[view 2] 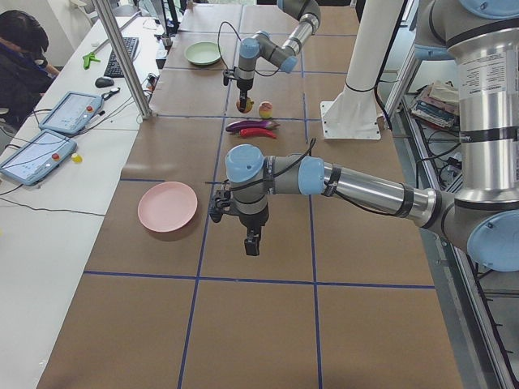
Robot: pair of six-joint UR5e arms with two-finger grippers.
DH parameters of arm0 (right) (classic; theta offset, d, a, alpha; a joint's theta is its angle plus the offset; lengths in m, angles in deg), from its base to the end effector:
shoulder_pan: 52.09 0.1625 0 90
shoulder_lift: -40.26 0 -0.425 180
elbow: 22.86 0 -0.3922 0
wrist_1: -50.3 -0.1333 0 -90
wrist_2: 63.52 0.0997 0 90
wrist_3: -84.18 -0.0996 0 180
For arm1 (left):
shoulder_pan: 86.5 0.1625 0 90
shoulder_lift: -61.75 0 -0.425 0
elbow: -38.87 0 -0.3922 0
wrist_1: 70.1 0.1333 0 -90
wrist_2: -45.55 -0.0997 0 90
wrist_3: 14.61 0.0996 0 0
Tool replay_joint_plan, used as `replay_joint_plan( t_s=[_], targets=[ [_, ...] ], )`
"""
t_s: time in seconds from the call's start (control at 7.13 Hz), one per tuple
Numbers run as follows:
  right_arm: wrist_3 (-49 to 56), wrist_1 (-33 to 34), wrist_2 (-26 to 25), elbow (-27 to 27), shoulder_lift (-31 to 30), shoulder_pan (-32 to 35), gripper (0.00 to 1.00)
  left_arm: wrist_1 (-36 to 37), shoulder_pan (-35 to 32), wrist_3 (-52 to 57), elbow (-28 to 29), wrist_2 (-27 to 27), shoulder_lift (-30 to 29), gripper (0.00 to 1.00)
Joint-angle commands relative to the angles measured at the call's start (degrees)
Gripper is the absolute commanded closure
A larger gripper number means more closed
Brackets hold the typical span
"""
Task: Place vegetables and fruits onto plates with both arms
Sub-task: 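Grasp the mango with the right gripper and lift it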
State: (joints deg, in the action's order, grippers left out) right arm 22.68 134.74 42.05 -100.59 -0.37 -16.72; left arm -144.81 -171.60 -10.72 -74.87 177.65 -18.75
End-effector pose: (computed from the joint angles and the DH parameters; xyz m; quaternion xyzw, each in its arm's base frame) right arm -0.5692 -0.5348 0.2057 0.0835 -0.3726 0.0061 0.9242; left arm -0.0314 -0.4125 0.5609 -0.0117 0.3591 0.0682 0.9307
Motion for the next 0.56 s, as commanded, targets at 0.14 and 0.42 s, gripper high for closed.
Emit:
replay_joint_plan(
  t_s=[0.14,0.42],
  targets=[
    [24.57,-0.59,9.63,0.83,-7.5,16.78,0.99,0.0,0.02,0.07,-0.09,1.13,0.0,0.0],
    [40.86,-1.64,14.82,7.48,-10.42,25.77,0.99,-0.09,0.02,-0.02,0.0,4.39,0.0,0.0]
  ],
)
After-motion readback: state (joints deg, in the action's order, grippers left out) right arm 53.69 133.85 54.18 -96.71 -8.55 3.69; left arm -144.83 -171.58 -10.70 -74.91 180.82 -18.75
